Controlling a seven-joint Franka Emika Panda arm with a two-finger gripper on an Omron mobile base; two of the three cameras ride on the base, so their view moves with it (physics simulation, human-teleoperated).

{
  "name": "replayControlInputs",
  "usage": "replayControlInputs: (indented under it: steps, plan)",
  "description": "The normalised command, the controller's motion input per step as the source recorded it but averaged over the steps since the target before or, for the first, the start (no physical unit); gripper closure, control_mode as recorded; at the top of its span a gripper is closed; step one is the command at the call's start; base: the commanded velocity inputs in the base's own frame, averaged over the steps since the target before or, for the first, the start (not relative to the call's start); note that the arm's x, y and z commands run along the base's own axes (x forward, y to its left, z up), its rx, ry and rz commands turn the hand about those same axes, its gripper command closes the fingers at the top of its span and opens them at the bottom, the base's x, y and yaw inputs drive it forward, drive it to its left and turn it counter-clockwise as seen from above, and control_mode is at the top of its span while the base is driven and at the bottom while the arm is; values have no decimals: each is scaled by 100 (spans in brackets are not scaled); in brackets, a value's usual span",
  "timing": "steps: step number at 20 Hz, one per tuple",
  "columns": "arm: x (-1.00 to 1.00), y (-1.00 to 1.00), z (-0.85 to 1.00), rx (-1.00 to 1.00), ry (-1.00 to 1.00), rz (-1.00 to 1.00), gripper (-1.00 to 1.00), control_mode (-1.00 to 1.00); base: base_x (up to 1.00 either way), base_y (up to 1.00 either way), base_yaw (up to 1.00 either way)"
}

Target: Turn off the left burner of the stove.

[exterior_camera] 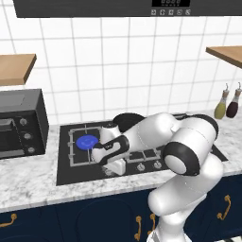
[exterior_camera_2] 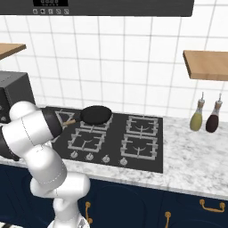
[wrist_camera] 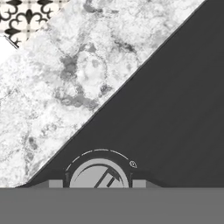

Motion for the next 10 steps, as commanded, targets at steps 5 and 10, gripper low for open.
replayControlInputs:
  steps: [5, 10]
  plan:
    - [-17, 0, -7, 0, 0, -14, 100, -100, 0, 0, 0]
    - [-7, 0, -15, 0, 0, -19, 100, -100, 0, 0, 0]
